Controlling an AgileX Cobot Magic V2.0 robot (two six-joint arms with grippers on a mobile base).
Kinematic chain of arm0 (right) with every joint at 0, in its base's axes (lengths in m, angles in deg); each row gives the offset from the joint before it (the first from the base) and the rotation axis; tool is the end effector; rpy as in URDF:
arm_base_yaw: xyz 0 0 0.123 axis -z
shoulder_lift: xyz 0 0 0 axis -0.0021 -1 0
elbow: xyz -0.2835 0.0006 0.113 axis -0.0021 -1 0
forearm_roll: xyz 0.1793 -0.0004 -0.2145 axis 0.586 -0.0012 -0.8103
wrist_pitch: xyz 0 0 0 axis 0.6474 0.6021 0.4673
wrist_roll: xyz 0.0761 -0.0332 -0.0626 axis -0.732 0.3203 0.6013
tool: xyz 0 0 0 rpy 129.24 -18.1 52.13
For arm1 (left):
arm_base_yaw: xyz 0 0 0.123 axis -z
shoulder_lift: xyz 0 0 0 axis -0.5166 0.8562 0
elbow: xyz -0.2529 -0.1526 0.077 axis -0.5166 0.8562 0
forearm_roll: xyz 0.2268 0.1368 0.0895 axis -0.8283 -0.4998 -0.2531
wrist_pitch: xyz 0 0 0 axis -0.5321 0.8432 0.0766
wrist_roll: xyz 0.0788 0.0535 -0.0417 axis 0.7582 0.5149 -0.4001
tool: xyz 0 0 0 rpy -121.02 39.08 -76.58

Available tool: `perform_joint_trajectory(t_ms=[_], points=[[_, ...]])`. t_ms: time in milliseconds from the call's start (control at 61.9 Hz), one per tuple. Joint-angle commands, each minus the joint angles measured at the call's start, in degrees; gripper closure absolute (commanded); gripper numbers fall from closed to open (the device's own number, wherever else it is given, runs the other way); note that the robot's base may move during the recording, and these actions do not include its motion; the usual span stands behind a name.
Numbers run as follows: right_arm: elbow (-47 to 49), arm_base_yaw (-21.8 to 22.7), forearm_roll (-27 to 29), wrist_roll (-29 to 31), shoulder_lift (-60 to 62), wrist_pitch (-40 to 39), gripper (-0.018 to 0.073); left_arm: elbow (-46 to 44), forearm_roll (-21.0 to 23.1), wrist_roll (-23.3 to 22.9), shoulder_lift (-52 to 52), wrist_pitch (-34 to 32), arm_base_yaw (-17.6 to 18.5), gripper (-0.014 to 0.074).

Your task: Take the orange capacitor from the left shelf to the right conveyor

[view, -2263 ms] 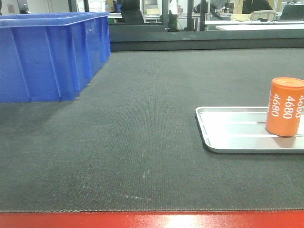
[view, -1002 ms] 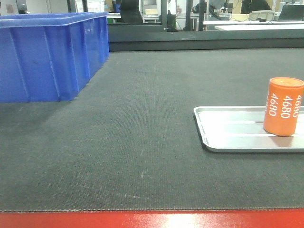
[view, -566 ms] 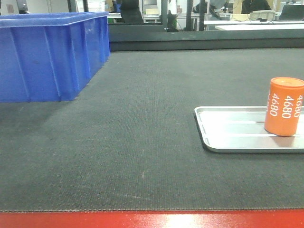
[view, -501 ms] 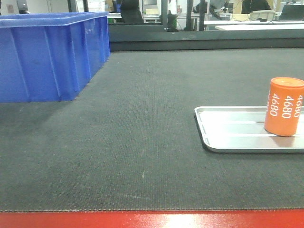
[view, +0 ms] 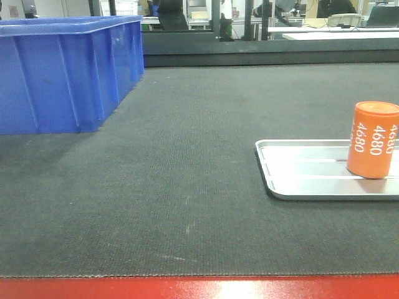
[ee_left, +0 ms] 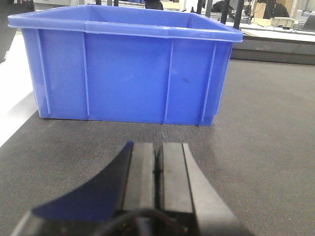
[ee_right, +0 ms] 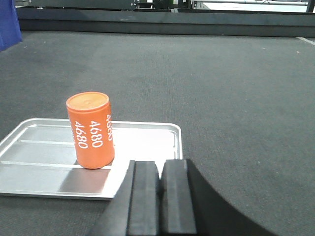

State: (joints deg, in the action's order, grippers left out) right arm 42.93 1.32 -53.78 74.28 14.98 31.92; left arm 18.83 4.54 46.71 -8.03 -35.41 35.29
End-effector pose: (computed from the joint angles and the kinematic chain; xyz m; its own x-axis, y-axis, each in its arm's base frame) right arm 0.0775 -0.0022 0.1884 -0.0787 0.0354 -0.9963 0.0299 0.9990 0.0332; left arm 0.0775 -0.0057 0.1978 0.0099 -0.0816 -0.9966 0.0740 0.9940 -0.0806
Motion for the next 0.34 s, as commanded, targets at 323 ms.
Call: perform_joint_trajectory(t_ms=[323], points=[[-0.2,0.5,-0.2,0.3,1.2,-5.4,0.0526,-0.3,0.0,-0.1,-1.1,-5.1,0.2,0.0701]])
